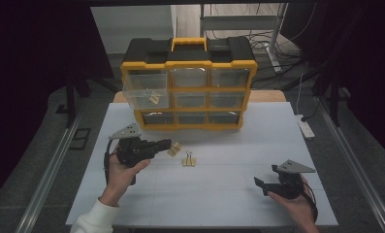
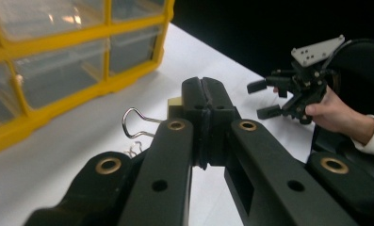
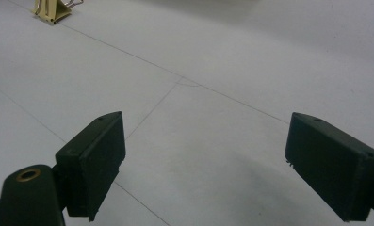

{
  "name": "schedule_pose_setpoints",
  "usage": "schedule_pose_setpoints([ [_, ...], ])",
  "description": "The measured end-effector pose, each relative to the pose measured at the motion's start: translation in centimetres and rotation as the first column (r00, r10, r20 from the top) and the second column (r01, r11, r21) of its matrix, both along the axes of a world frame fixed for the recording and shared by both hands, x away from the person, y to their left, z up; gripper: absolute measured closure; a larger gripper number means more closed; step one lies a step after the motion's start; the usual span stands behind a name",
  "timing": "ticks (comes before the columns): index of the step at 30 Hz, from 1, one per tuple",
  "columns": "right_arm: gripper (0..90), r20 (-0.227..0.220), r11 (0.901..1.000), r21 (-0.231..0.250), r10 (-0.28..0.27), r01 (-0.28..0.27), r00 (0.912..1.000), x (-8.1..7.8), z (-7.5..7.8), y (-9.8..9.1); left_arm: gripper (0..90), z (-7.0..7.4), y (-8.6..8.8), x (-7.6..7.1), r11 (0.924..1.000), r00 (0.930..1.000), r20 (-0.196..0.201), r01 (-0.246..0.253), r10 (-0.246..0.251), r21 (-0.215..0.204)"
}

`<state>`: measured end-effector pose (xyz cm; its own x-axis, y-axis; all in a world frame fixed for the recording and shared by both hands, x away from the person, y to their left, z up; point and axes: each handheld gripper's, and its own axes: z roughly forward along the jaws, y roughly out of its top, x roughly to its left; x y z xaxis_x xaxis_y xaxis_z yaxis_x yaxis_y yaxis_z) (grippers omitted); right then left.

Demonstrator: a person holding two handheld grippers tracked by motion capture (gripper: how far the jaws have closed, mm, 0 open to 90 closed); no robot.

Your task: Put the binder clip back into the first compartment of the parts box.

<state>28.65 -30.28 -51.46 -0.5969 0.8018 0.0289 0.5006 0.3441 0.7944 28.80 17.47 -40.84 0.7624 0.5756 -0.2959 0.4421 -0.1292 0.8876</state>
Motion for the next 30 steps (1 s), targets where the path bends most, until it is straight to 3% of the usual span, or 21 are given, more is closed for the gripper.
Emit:
schedule_pose_setpoints([
  [15,13.0,0.008,1.0000,0.001,-0.003,0.003,1.0000,-0.1,0.2,0.0,89.2,2.0,0.9,-0.4,0.9981,0.9977,0.054,-0.038,0.041,-0.049],
  [24,13.0,-0.002,1.0000,0.004,-0.007,0.007,1.0000,0.0,0.0,0.0,89.2,4.9,1.0,0.2,0.9947,0.9909,0.114,-0.062,0.071,-0.083],
  [30,13.0,0.000,0.9999,0.014,-0.001,0.001,1.0000,0.0,0.1,-0.1,89.2,7.2,0.9,0.9,0.9923,0.9828,0.159,-0.080,0.094,-0.095],
])
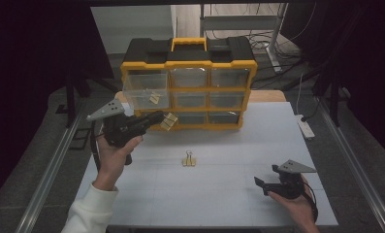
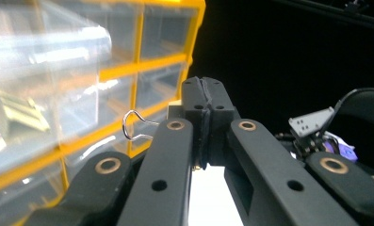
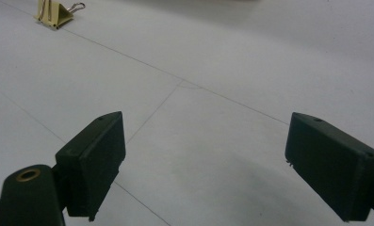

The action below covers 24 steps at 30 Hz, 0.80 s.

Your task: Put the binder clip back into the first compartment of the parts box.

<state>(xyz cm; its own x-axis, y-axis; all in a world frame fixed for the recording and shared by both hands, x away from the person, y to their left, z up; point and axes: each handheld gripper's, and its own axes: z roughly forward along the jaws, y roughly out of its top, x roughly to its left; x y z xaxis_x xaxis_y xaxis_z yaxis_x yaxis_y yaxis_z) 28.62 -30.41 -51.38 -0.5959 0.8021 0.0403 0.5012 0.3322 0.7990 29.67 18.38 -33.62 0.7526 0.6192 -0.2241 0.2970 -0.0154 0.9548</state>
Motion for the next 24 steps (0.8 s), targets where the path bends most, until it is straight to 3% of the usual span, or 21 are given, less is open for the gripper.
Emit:
schedule_pose_setpoints([
  [10,13.0,0.002,1.0000,-0.004,-0.006,0.006,1.0000,0.1,0.0,-0.1,89.2,2.7,0.4,0.7,0.9990,0.9987,0.038,-0.034,0.035,-0.028],
  [24,13.0,0.009,0.9999,0.000,-0.015,0.015,0.9998,0.1,0.1,-0.1,89.2,5.8,0.7,1.7,0.9973,0.9950,0.067,-0.073,0.074,-0.010],
])
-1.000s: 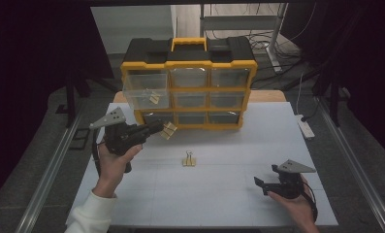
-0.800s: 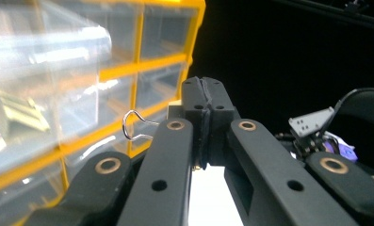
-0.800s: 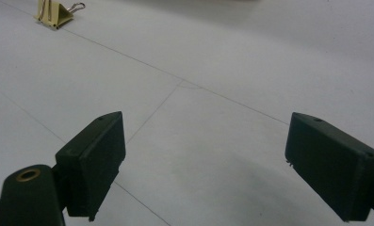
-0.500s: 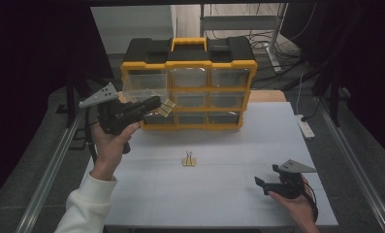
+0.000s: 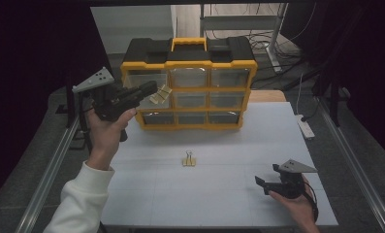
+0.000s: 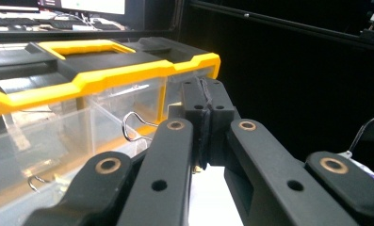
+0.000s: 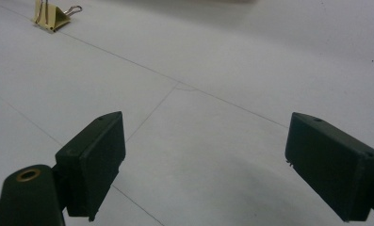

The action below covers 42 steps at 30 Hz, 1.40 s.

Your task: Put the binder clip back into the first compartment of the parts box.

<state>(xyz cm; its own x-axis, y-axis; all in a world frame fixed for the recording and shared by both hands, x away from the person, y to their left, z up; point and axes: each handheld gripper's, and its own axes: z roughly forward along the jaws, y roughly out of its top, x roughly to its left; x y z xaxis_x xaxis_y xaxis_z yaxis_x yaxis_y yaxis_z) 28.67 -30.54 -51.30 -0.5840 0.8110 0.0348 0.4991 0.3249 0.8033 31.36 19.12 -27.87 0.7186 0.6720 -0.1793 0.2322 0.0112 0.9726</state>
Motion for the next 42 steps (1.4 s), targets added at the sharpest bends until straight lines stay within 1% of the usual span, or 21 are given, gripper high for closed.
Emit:
schedule_pose_setpoints([
  [4,13.0,0.000,0.9999,0.013,0.005,-0.005,1.0000,0.0,0.1,0.0,89.2,0.7,0.1,0.3,0.9999,0.9999,0.008,-0.015,0.015,0.001],
  [7,13.0,0.003,0.9999,0.013,0.006,-0.006,1.0000,0.0,0.1,0.0,89.2,1.1,0.2,0.5,0.9997,0.9996,0.013,-0.025,0.025,0.002],
  [12,13.0,0.002,0.9999,0.015,0.005,-0.005,1.0000,0.0,0.1,-0.1,89.2,1.7,0.5,1.2,0.9983,0.9983,0.007,-0.058,0.057,0.004],
  [17,13.0,0.004,1.0000,0.008,0.001,-0.001,1.0000,0.0,0.1,0.0,89.2,2.3,1.2,2.2,0.9952,0.9952,0.009,-0.097,0.097,0.008],
  [19,13.0,0.002,0.9999,0.011,0.004,-0.004,1.0000,0.0,0.1,0.0,89.2,2.4,1.3,2.3,0.9946,0.9946,0.008,-0.104,0.104,0.010],
  [20,13.0,0.000,0.9999,0.010,0.005,-0.005,1.0000,0.0,0.1,0.0,89.2,2.4,1.6,2.8,0.9919,0.9920,0.002,-0.126,0.126,0.017],
  [21,13.0,0.000,1.0000,0.007,0.000,0.000,1.0000,-0.1,0.1,0.0,89.2,2.4,1.6,2.8,0.9919,0.9920,0.002,-0.126,0.126,0.017],
  [22,13.0,0.000,1.0000,0.008,0.001,-0.001,1.0000,0.0,0.1,0.0,89.2,2.2,1.8,3.5,0.9885,0.9888,-0.012,-0.149,0.149,0.026],
  [23,13.0,-0.001,1.0000,0.008,0.001,-0.001,1.0000,0.0,0.1,0.0,89.2,2.2,1.8,3.5,0.9885,0.9888,-0.012,-0.149,0.149,0.026],
  [24,13.0,-0.001,1.0000,0.008,0.001,-0.001,1.0000,0.0,0.1,0.0,89.2,1.9,1.9,4.1,0.9856,0.9857,-0.028,-0.165,0.166,0.037],
  [26,13.0,-0.001,1.0000,0.008,0.001,-0.001,1.0000,0.0,0.1,0.0,89.2,1.8,1.9,4.3,0.9847,0.9848,-0.033,-0.169,0.171,0.042],
  [29,13.0,-0.002,0.9999,0.011,0.006,-0.006,1.0000,0.0,0.1,-0.1,89.2,1.0,1.9,5.2,0.9817,0.9813,-0.055,-0.182,0.185,0.058],
  [30,13.0,-0.003,0.9999,0.012,0.007,-0.007,1.0000,0.0,0.0,-0.1,89.2,1.0,1.9,5.2,0.9817,0.9813,-0.055,-0.182,0.185,0.058],
  [33,13.0,-0.005,0.9999,0.011,0.008,-0.008,1.0000,0.0,0.0,0.0,89.1,0.6,1.9,5.8,0.9788,0.9777,-0.066,-0.195,0.199,0.062],
  [34,13.0,-0.006,0.9999,0.012,0.009,-0.009,0.9999,0.0,0.0,0.0,89.0,0.6,1.9,5.8,0.9788,0.9777,-0.066,-0.195,0.199,0.062],
  [36,13.0,-0.006,0.9999,0.012,0.009,-0.009,0.9999,0.0,0.0,0.0,88.3,0.2,1.8,6.3,0.9763,0.9749,-0.080,-0.202,0.208,0.078],
  [37,13.0,-0.006,0.9999,0.010,0.009,-0.009,0.9999,0.0,0.0,0.0,81.8,-0.2,1.7,6.7,0.9771,0.9750,-0.096,-0.192,0.200,0.093],
  [38,13.0,-0.006,0.9999,0.009,0.010,-0.010,0.9999,0.0,0.0,0.0,69.3,-0.4,1.7,6.8,0.9759,0.9746,-0.093,-0.195,0.204,0.098],
  [39,13.0,-0.007,0.9999,0.008,0.010,-0.010,0.9999,0.0,0.0,0.0,60.3,-0.6,1.7,6.8,0.9773,0.9755,-0.095,-0.190,0.199,0.094],
  [40,13.0,-0.007,0.9999,0.008,0.009,-0.009,0.9999,0.0,-0.1,0.0,52.5,-0.6,1.7,6.8,0.9793,0.9769,-0.097,-0.182,0.190,0.089],
  [42,13.0,-0.008,0.9999,0.008,0.009,-0.009,0.9999,0.0,-0.1,0.0,42.7,-0.9,1.8,6.5,0.9876,0.9826,-0.109,-0.144,0.150,0.062],
])
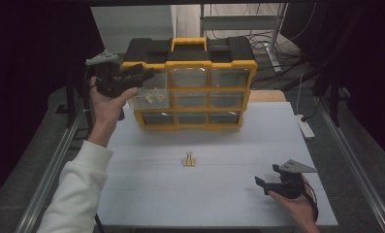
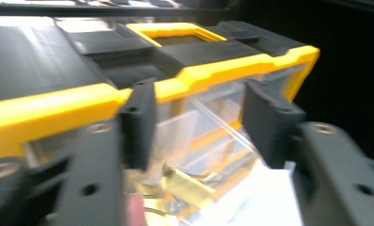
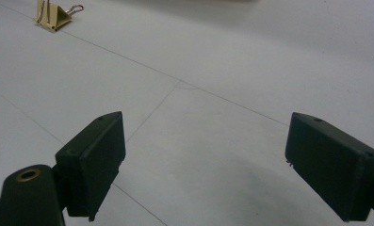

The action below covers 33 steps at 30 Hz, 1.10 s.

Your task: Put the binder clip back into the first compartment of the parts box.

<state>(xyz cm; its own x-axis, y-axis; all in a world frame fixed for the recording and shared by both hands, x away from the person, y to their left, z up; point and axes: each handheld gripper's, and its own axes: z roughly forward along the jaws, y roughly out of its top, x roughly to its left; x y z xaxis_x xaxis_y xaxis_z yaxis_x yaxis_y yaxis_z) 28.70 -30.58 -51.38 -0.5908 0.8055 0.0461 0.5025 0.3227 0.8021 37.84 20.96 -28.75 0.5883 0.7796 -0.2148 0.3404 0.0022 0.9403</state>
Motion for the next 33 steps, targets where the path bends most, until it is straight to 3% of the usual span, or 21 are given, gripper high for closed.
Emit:
schedule_pose_setpoints([
  [5,13.0,0.000,1.0000,-0.005,-0.001,0.001,1.0000,0.0,0.0,0.0,28.7,-0.3,0.0,-1.0,0.9984,0.9984,0.009,0.056,-0.056,0.005],
  [9,13.0,-0.004,1.0000,-0.005,-0.002,0.002,1.0000,0.1,-0.1,0.0,22.9,-0.6,-0.1,-2.5,0.9936,0.9942,0.023,0.104,-0.105,0.045],
  [14,13.0,-0.004,1.0000,-0.006,-0.002,0.002,1.0000,0.1,-0.1,0.0,21.1,-1.1,-0.2,-3.8,0.9883,0.9896,0.027,0.140,-0.142,0.061],
  [17,13.0,-0.006,1.0000,-0.008,-0.002,0.002,1.0000,0.0,0.0,0.1,19.8,-2.1,-0.3,-5.0,0.9832,0.9848,0.026,0.169,-0.172,0.067],
  [24,13.0,-0.004,0.9999,-0.013,-0.009,0.009,1.0000,0.0,0.0,0.1,15.7,-4.0,-0.6,-6.0,0.9763,0.9791,0.006,0.202,-0.203,0.078],
  [28,13.0,-0.005,0.9999,-0.011,-0.004,0.004,1.0000,0.0,-0.1,0.1,12.7,-5.5,-1.3,-7.3,0.9641,0.9737,0.007,0.224,-0.228,0.142],
  [33,13.1,-0.005,0.9999,-0.011,-0.002,0.002,1.0000,0.1,-0.1,0.1,10.4,-7.3,-1.8,-7.9,0.9559,0.9678,-0.036,0.252,-0.249,0.151],
])
